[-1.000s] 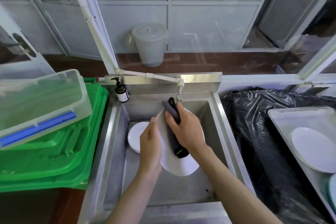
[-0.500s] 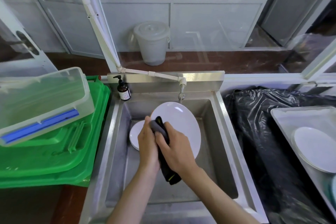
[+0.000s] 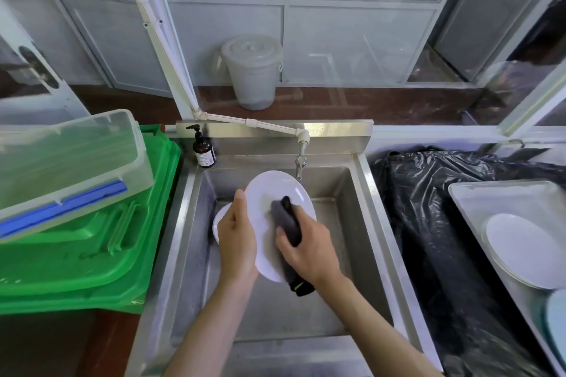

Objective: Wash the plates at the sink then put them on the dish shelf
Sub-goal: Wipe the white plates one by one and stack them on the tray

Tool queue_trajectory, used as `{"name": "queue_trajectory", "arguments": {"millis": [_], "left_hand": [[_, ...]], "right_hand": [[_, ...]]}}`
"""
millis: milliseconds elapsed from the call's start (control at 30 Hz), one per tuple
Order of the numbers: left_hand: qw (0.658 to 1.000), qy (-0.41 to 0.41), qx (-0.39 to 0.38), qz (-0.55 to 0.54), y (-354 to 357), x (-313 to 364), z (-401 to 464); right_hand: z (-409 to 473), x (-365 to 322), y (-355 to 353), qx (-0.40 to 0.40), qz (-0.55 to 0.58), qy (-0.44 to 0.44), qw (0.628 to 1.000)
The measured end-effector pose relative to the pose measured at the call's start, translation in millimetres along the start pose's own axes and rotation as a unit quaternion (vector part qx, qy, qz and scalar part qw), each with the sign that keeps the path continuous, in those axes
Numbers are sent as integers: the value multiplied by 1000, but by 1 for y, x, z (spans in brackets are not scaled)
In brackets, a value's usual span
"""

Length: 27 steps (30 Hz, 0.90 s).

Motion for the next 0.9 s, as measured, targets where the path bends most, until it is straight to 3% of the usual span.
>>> {"name": "queue_trajectory", "arguments": {"millis": [100, 167, 333, 533, 600, 700, 833, 900], "left_hand": [[1000, 12, -5, 25, 6, -2, -7], [999, 24, -4, 41, 8, 1, -15], [995, 66, -2, 78, 6, 18, -22], [981, 124, 35, 142, 8, 26, -28], [947, 213, 51, 233, 15, 35, -41], [876, 341, 54, 335, 29, 41, -60], [822, 376, 17, 427, 41, 27, -62], [803, 388, 2, 452, 41, 20, -62]], "right_hand": [[11, -33, 11, -4, 7, -86, 996], [23, -31, 2, 51, -5, -73, 996], [16, 18, -16, 183, 35, 94, 978], [1, 19, 12, 150, 205, 215, 943], [1, 18, 22, 141, 318, 292, 891], [2, 3, 32, 132, 536, 376, 745], [5, 2, 20, 88, 536, 367, 755], [0, 11, 15, 112, 512, 381, 762]]}}
Point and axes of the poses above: each hand's wrist, its own z-axis towards the middle knuckle, its own y-axis out of the palm, x = y × z, the point moved 8 cm from there along z, towards the middle knuckle, and after that the axes turned 11 degrees about -y, right-handed, at the moved point
